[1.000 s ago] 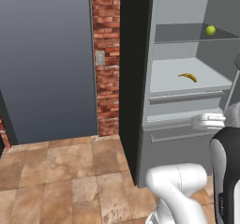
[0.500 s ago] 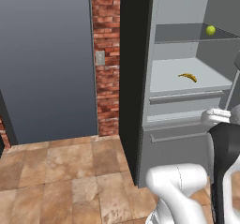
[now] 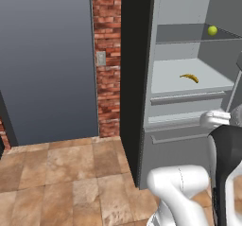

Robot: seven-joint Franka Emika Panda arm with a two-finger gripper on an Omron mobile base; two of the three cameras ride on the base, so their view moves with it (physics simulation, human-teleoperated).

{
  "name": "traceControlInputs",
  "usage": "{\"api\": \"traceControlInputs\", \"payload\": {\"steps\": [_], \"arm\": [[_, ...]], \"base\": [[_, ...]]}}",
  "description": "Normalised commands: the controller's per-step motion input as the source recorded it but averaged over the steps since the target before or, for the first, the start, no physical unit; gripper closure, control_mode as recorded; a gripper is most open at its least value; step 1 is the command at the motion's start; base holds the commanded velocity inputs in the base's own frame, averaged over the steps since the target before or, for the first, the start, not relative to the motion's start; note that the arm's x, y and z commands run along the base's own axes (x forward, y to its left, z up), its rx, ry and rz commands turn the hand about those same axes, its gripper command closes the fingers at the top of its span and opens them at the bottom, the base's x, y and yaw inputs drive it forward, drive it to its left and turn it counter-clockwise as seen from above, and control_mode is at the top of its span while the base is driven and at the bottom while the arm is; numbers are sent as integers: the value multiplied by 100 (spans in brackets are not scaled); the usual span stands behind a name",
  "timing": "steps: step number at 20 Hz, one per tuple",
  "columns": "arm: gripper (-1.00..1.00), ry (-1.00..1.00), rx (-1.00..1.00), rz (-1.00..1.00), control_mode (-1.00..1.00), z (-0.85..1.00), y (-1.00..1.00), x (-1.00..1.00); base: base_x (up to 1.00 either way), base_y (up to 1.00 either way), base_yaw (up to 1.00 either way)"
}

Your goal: Retrieve the pear and banana from the fridge and place them into the bowl on the dining table.

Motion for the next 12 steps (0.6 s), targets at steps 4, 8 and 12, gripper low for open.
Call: {"api": "traceControlInputs", "payload": {"steps": [4,8,12], "arm": [[-100,0,-1,6,-100,-2,21,-8],[-100,0,-2,1,100,-1,18,-2],[-100,0,0,0,100,0,0,0]], "base": [[0,0,0],[-2,6,0],[-11,12,1]]}}
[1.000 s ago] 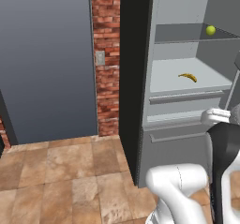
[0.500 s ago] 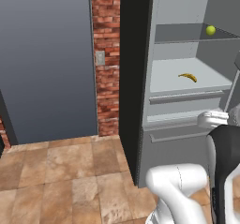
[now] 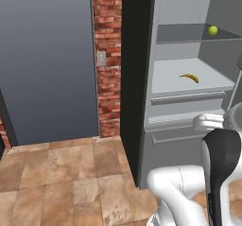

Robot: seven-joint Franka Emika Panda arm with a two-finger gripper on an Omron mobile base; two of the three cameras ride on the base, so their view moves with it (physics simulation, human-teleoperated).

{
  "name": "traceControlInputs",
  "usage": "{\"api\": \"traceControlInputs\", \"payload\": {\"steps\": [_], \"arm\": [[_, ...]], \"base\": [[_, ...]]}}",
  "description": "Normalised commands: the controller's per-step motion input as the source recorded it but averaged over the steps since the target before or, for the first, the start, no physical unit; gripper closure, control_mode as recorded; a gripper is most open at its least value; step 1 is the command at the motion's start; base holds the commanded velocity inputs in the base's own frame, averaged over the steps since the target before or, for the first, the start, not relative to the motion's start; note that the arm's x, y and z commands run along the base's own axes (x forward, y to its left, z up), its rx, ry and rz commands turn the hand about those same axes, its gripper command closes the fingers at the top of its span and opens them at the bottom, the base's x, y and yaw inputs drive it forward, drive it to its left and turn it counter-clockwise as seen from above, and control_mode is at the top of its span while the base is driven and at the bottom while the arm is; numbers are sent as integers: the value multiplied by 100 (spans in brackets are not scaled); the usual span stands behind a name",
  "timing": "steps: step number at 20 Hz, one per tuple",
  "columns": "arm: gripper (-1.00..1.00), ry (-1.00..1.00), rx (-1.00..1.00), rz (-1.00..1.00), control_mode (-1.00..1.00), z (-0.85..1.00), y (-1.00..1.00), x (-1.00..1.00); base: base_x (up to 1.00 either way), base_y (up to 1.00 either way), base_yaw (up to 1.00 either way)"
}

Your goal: Retrieve the pear and banana from the fridge and place them into the bowl on the dining table.

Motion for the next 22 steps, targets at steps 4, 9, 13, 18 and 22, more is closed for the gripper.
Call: {"api": "traceControlInputs", "payload": {"steps": [4,9,13,18,22], "arm": [[-100,0,0,0,100,0,0,0],[-100,0,0,0,100,0,0,0],[-100,0,0,0,100,0,0,0],[-100,0,0,0,100,0,0,0],[-100,0,0,0,100,0,0,0]], "base": [[-9,0,0],[-7,-7,-1],[-7,-56,-9],[-8,-78,-17],[6,-25,-15]]}}
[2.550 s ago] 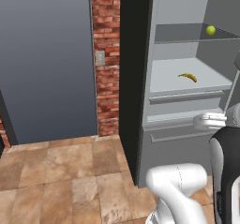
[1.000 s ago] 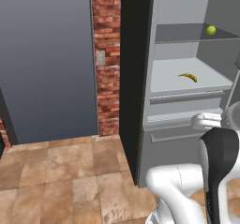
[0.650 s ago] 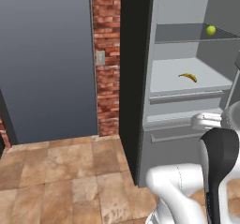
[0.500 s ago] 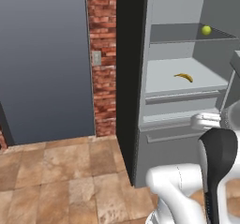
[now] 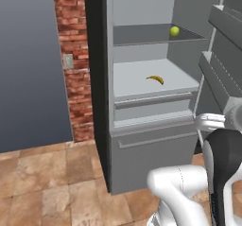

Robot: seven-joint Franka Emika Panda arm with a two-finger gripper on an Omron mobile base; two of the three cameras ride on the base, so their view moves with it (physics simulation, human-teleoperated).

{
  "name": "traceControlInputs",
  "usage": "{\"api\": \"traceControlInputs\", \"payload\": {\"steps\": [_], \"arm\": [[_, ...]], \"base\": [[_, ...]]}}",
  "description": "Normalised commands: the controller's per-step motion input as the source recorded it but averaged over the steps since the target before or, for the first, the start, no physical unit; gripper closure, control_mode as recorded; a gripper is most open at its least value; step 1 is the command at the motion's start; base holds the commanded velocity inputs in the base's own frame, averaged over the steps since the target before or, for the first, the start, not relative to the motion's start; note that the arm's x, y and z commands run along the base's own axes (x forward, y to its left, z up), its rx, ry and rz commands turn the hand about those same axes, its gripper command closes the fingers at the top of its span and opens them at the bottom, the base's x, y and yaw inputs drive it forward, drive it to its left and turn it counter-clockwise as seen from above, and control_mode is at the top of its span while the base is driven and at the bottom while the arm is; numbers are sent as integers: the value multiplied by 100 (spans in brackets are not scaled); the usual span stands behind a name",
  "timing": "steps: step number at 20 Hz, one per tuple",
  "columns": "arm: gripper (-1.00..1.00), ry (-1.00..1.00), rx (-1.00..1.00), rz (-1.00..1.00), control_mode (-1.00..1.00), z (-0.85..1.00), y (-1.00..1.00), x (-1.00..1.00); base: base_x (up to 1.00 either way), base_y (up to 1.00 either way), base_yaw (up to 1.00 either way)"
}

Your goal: Retrieve the pear and banana from the fridge and place them into the bowl on the dining table.

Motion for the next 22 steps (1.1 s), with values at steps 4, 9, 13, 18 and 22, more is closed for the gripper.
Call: {"api": "traceControlInputs", "payload": {"steps": [4,9,13,18,22], "arm": [[-100,0,0,0,100,0,0,0],[-100,0,0,0,100,0,0,0],[-100,0,0,0,100,0,0,0],[-100,0,0,0,100,0,0,0],[-100,0,0,0,100,0,0,0]], "base": [[53,15,-5],[83,37,0],[77,2,-6],[69,-9,-4],[84,-12,-2]]}}
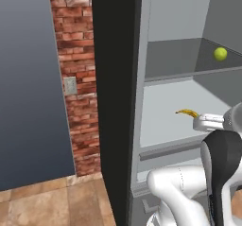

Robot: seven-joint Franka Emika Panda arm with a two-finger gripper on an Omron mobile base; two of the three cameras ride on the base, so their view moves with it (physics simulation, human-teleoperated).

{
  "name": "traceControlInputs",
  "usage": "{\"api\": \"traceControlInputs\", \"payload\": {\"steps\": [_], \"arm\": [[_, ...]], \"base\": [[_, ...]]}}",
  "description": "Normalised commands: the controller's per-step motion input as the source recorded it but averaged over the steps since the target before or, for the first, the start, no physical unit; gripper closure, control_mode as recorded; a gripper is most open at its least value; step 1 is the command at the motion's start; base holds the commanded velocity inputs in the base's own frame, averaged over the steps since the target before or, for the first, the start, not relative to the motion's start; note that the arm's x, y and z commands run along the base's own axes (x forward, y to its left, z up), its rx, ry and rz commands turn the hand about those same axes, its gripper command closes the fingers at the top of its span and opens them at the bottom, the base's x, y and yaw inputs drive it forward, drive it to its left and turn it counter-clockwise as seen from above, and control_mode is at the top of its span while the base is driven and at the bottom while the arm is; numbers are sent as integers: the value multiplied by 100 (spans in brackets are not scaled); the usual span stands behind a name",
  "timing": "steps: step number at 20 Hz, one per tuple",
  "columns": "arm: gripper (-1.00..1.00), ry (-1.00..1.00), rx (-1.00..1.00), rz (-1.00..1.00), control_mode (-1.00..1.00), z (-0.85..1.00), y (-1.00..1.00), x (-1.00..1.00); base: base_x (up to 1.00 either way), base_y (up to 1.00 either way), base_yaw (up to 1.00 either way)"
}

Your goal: Retrieve the pear and banana from the fridge and place them into the bowl on the dining table.

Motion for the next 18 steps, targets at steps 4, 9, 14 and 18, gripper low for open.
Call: {"api": "traceControlInputs", "payload": {"steps": [4,9,14,18], "arm": [[-100,0,0,0,100,0,0,0],[-100,0,0,0,100,0,0,0],[-100,0,0,0,100,0,0,0],[-100,0,0,0,100,0,0,0]], "base": [[86,-30,-1],[67,-38,-2],[38,-44,0],[19,-24,0]]}}
